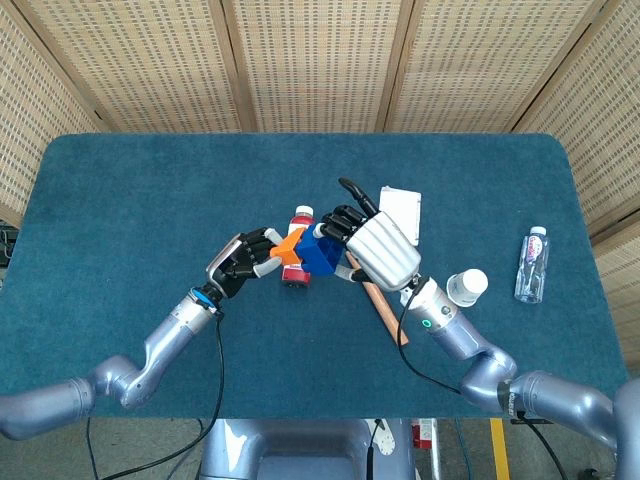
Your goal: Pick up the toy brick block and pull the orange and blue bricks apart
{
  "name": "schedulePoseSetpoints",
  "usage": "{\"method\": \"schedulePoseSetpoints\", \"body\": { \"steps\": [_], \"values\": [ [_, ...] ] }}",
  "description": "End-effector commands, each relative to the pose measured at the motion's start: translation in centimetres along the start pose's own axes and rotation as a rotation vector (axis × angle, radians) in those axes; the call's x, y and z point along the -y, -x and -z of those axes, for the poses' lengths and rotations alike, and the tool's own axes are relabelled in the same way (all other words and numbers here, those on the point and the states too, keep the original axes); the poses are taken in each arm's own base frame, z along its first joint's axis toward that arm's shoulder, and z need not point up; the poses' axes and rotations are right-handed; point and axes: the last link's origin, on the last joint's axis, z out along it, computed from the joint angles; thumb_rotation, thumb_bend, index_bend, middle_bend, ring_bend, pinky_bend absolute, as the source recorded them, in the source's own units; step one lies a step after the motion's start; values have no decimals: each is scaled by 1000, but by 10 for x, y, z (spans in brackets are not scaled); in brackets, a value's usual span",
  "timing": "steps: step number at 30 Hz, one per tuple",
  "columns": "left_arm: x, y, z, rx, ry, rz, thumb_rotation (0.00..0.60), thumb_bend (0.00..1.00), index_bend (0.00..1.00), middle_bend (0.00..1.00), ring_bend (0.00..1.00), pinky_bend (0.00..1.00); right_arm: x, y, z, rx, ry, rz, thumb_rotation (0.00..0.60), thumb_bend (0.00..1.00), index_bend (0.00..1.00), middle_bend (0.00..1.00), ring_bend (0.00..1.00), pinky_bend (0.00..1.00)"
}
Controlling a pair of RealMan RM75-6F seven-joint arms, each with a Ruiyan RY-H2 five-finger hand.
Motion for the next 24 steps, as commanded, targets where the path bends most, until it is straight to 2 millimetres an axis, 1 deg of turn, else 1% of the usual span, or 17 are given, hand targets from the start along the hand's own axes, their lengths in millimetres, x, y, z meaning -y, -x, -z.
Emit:
{"method": "schedulePoseSetpoints", "body": {
  "steps": [1, 3, 8, 10, 12, 15, 16, 18, 21, 23, 24],
  "values": [
    [-4, -8, 3, -15, 2, -21, 600, 483, 649, 558, 498, 130, -5, -5, 2, -6, -4, 18, 600, 274, 563, 550, 354, 35],
    [-7, -16, 6, -29, 4, -36, 600, 483, 649, 558, 498, 128, -9, -9, 5, -9, -6, 31, 600, 274, 564, 551, 354, 35],
    [-20, -45, 15, -86, 16, -74, 600, 483, 649, 558, 498, 123, -23, -20, 12, -20, 3, 74, 600, 274, 566, 553, 355, 35],
    [-27, -59, 20, -115, 23, -93, 600, 483, 649, 558, 498, 120, -32, -25, 18, -16, 10, 104, 600, 274, 566, 553, 355, 35],
    [-35, -76, 28, -145, 29, -147, 600, 484, 649, 558, 498, 117, -41, -26, 25, 0, 19, 140, 600, 274, 566, 553, 355, 35],
    [-45, -97, 39, -172, 23, -305, 600, 483, 649, 558, 498, 110, -51, -23, 37, 42, 35, 171, 600, 274, 566, 553, 355, 35],
    [-48, -106, 44, -181, 13, -395, 600, 483, 649, 558, 498, 107, -55, -20, 42, 65, 41, 188, 600, 274, 566, 553, 355, 35],
    [-52, -115, 50, -194, 0, -493, 600, 483, 648, 558, 498, 93, -59, -15, 48, 92, 50, 200, 600, 274, 566, 553, 355, 35],
    [-62, -145, 67, -247, -47, -857, 600, 483, 648, 558, 498, 75, -67, -3, 60, 152, 71, 224, 600, 272, 552, 548, 355, 35],
    [-63, -155, 75, -294, -67, -1000, 600, 484, 648, 558, 498, 70, -70, 4, 66, 180, 80, 238, 600, 221, 463, 485, 341, 35],
    [-62, -160, 80, -316, -81, -1068, 600, 484, 648, 558, 498, 68, -73, 9, 69, 205, 89, 249, 600, 148, 376, 415, 310, 35]
  ]
}}
